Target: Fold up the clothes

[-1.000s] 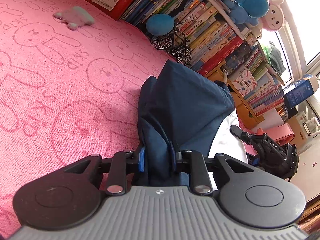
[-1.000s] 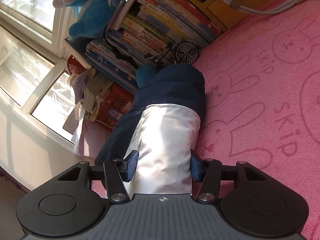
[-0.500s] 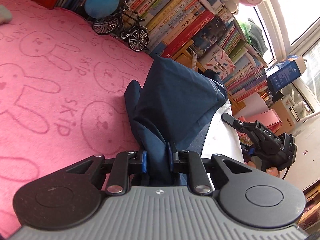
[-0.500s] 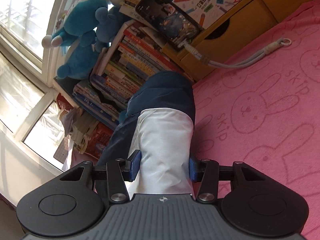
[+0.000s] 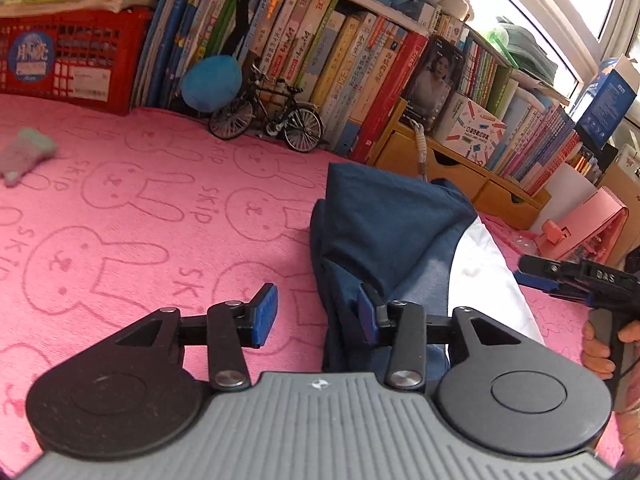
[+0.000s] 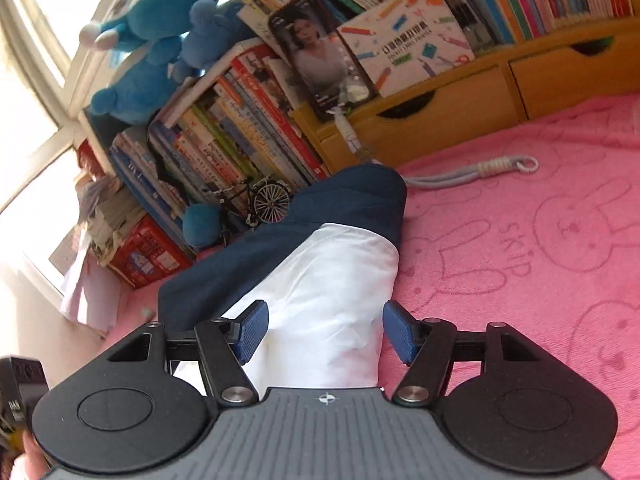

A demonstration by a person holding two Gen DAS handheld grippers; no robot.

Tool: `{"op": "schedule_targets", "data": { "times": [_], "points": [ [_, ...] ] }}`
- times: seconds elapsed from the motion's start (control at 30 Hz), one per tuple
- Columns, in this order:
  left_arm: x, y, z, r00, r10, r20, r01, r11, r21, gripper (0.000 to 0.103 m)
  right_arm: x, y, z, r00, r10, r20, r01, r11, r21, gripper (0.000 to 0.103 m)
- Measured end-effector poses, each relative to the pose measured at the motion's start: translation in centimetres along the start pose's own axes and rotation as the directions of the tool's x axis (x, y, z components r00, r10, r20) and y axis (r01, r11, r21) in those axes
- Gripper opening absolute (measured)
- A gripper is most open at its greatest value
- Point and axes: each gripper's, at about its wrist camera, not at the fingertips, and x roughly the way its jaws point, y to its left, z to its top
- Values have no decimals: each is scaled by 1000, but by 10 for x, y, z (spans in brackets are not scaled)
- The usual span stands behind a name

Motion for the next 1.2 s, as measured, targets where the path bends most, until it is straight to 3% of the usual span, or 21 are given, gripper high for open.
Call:
{"op": "schedule_targets", "data": {
  "times": [0.07,0.13,0.23,0.37,0.47,0.53,0.67,0.8,0.97,1.07,1.2],
  "points": [
    [-12,-13,3,997,52,64,-55,997,52,42,-16,23,-15,1000,-26,-3,25,994,-111,71],
    [-24,-32,0,990,53,129,-67,992,110,42,-32,48,-31,999,-51,-3,49,975,-219,71],
    [-40,-64,-20,986,13,164,-49,975,218,43,-56,84,-55,996,-87,2,82,923,-376,71],
    [-42,-91,-61,992,26,123,-73,916,394,45,-79,130,-93,992,-129,-4,105,828,-551,71],
    [-37,-96,-88,993,86,83,-115,872,476,45,-83,130,-105,987,-157,-37,110,822,-559,71],
    [-32,-91,-98,989,130,65,-145,860,489,46,-86,129,-112,983,-176,-60,113,821,-559,71],
    [-31,-73,-107,992,127,2,-116,898,423,49,-92,126,-125,972,-212,-105,119,820,-560,74],
    [-31,-70,-109,992,128,0,-116,902,416,53,-98,123,-139,957,-248,-149,125,818,-561,74],
    [-31,-68,-114,993,120,10,-113,907,405,54,-103,117,-148,946,-314,-80,219,802,-555,75],
    [-32,-63,-113,994,108,1,-100,916,390,55,-101,118,-158,946,-319,-55,240,804,-544,75],
    [-35,-53,-111,995,94,-23,-79,929,363,60,-99,123,-168,945,-325,-39,244,777,-580,75]
  ]
}}
